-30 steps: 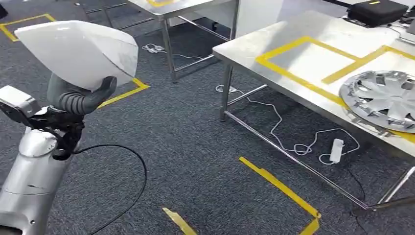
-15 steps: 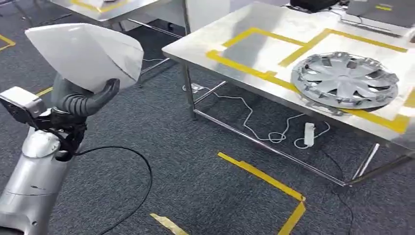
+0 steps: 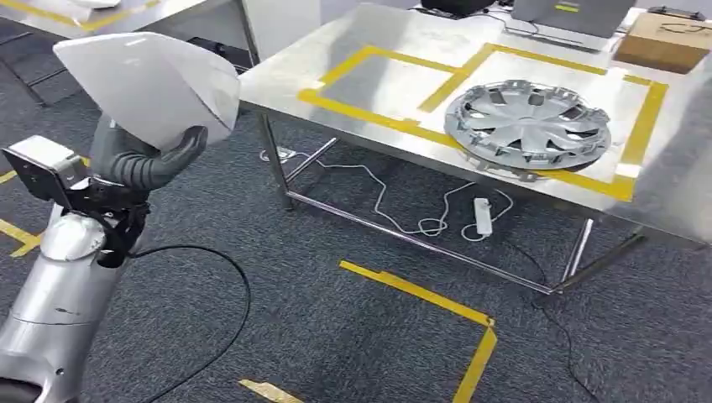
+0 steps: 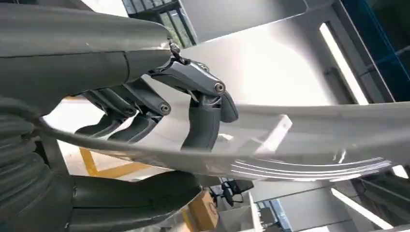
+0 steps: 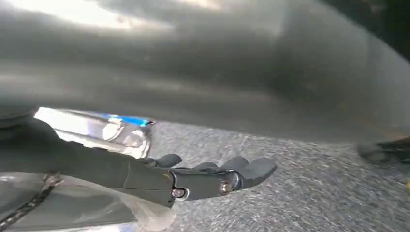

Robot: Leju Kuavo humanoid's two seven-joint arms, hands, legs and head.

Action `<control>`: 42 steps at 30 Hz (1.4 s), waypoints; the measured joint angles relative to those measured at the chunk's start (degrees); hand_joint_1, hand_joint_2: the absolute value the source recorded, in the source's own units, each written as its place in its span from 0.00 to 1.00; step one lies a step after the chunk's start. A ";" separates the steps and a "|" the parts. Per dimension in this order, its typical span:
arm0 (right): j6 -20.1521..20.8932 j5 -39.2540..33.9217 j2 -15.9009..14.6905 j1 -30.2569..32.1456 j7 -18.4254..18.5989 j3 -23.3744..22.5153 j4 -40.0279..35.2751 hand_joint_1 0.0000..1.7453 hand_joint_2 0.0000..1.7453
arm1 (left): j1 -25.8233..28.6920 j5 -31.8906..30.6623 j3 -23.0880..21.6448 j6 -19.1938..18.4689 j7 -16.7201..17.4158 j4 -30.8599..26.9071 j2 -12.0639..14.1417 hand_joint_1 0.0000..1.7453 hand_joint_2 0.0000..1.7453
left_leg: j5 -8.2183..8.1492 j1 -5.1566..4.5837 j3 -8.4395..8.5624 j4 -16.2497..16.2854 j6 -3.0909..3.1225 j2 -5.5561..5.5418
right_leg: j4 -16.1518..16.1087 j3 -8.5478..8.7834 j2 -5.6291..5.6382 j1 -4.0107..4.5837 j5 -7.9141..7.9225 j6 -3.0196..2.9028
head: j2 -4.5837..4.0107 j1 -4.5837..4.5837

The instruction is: Take the parts from the cabinet and place them on the table.

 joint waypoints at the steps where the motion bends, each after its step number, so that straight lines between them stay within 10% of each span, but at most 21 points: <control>1: -0.02 0.09 0.00 -0.03 -0.37 0.00 0.00 0.00 0.00 | 0.02 -0.09 0.00 0.07 0.00 0.11 0.00 1.00 1.00 | -0.05 -0.03 -0.03 0.01 0.06 0.53 | 4.31 -2.17 -0.28 -0.05 -1.61 0.14 | 0.00 -0.04; 3: -0.35 0.26 0.00 0.06 -0.79 0.00 0.00 0.00 0.00 | 0.19 -0.46 -0.09 0.07 0.02 0.37 0.00 1.00 1.00 | -0.09 -0.04 0.00 0.02 0.02 1.27 | 7.11 -3.59 -0.35 -0.11 -1.54 0.34 | 0.00 0.00; 6: -2.32 0.61 0.00 0.15 -1.73 0.00 0.00 0.00 0.00 | 0.20 -0.46 -0.20 0.09 0.00 0.39 0.00 1.00 1.00 | -0.25 -0.04 0.18 0.03 -0.26 1.71 | -6.72 4.16 -0.69 -0.13 4.98 0.04 | 0.00 0.02; 12: -2.71 0.72 0.00 0.09 -1.68 0.00 -0.02 0.00 0.00 | 0.22 -0.50 -0.35 0.11 -0.06 0.42 0.09 1.00 1.00 | -0.75 -0.10 -0.06 0.38 -2.24 1.67 | -10.70 6.71 -0.74 0.05 4.95 -2.18 | 0.00 -0.07; 16: -2.64 0.72 0.02 0.01 -1.68 -0.02 -0.02 0.00 0.00 | 0.46 -0.48 -0.39 0.13 -0.07 0.48 0.35 1.00 1.00 | -8.07 -0.08 -6.10 14.38 -2.80 1.20 | -10.70 6.84 -0.59 0.26 4.75 -2.95 | 0.00 -0.26; 18: -2.64 0.72 0.00 0.12 -1.68 -0.04 -0.02 0.00 0.00 | 0.74 -0.48 -0.39 0.13 -0.07 0.72 0.46 1.00 1.00 | -8.38 -0.08 -8.14 18.37 -2.83 1.14 | -10.64 6.91 -0.34 0.31 4.73 -2.98 | 0.00 -0.24; 22: -2.86 1.18 0.02 0.07 -2.36 -0.04 -0.02 0.00 0.00 | 0.62 -0.48 -0.39 0.13 -0.07 0.81 0.59 1.00 1.00 | 0.46 -0.10 -0.99 2.35 -2.04 0.93 | -10.24 7.10 0.14 0.31 4.45 -2.62 | 0.00 -0.24; 28: -3.32 1.88 0.02 0.12 -2.93 -0.07 -0.02 0.00 0.00 | 0.62 -0.55 -0.39 0.09 -0.07 0.77 0.61 1.00 1.00 | -0.10 -0.05 -0.05 0.23 -0.60 0.94 | -9.41 6.10 0.21 0.48 3.70 -0.79 | 0.00 -0.24; 31: -3.34 2.30 0.02 0.06 -3.50 -0.07 -0.02 0.00 0.00 | 0.56 -0.68 -0.42 0.09 -0.13 0.79 0.50 1.00 1.00 | -0.28 -0.11 -0.02 0.21 0.01 1.01 | 2.47 0.19 -0.12 0.22 -1.85 -0.14 | 0.00 0.18; 33: -3.54 2.47 0.02 0.15 -3.72 -0.07 -0.02 0.00 0.00 | 0.67 -0.72 -0.52 0.07 -0.13 0.81 0.46 1.00 1.00 | -0.47 -0.13 0.05 0.25 0.09 1.06 | 8.01 -3.09 -0.15 0.19 -2.72 0.14 | 0.00 0.26; 35: -3.76 2.62 0.02 0.17 -3.78 -0.07 -0.02 0.00 0.00 | 0.70 -0.72 -0.55 0.07 -0.13 0.81 0.44 1.00 1.00 | -0.78 -0.11 0.32 0.32 -0.05 1.04 | 3.51 -1.23 -0.22 0.07 0.98 0.12 | 0.00 0.29; 37: -4.07 2.67 0.00 0.14 -3.83 -0.09 -0.02 0.00 0.00 | 0.69 -0.72 -0.55 0.07 -0.13 0.81 0.44 1.00 1.00 | -1.40 -0.07 0.95 0.34 -0.54 1.04 | -7.17 4.13 -0.72 0.00 5.94 -0.05 | 0.00 0.28; 42: -4.09 2.75 -0.02 0.19 -3.82 -0.28 -0.02 0.00 0.00 | 0.61 -0.72 -0.48 0.07 -0.11 0.79 0.48 1.00 1.00 | -2.57 -0.43 1.54 0.06 -2.24 1.09 | -9.75 6.49 -0.61 0.48 3.50 -2.08 | 0.00 0.13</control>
